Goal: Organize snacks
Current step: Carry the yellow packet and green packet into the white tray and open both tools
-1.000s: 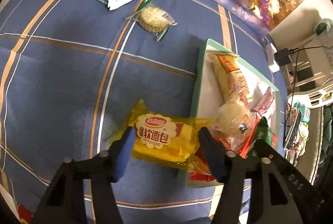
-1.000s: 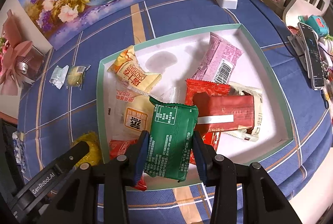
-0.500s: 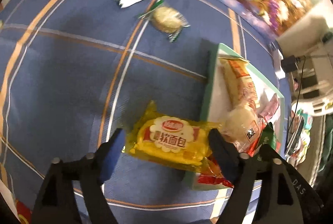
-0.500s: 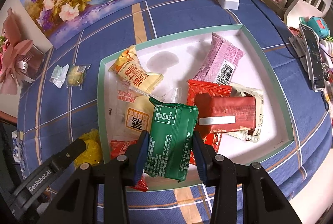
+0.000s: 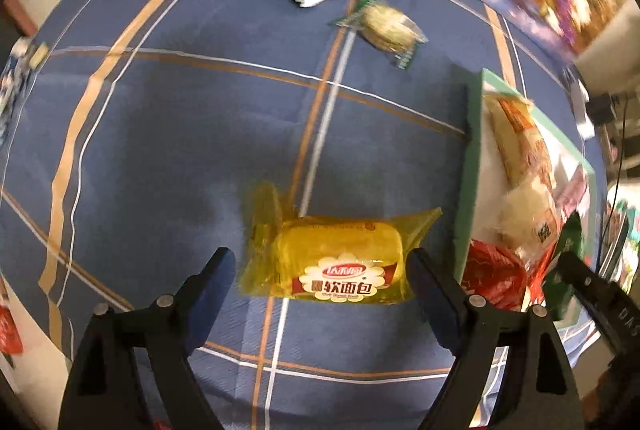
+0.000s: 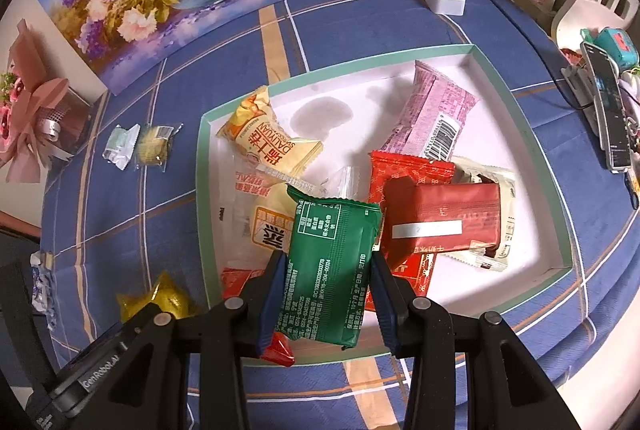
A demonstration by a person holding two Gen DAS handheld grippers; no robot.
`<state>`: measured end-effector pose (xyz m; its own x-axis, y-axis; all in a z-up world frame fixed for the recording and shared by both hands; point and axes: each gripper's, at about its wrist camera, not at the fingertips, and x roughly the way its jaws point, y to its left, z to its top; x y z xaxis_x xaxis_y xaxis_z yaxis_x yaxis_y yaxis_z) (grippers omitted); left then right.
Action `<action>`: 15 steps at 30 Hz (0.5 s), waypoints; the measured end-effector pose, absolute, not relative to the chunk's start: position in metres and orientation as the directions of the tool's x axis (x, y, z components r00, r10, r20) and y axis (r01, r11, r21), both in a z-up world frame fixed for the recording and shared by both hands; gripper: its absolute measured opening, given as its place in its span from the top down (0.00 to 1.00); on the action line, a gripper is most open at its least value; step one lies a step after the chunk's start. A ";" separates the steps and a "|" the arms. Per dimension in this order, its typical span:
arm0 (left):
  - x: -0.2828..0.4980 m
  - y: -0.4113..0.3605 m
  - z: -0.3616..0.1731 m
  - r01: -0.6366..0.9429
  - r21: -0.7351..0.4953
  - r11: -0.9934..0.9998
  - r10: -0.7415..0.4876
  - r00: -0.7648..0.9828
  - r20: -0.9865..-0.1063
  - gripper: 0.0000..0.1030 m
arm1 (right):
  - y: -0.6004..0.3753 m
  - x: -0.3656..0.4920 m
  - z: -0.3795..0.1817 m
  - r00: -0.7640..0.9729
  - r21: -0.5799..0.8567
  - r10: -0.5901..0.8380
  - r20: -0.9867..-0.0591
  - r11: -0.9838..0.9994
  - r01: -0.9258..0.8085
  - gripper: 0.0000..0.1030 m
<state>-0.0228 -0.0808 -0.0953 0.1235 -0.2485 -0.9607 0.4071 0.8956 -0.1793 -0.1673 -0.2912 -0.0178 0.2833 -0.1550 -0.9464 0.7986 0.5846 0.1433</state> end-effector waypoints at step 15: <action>0.000 -0.085 -0.126 0.357 -0.234 0.904 -0.274 0.064 -0.960 0.18 | -0.292 -0.168 -0.021 0.287 0.160 -0.136 -0.948 0.576 0.801 0.58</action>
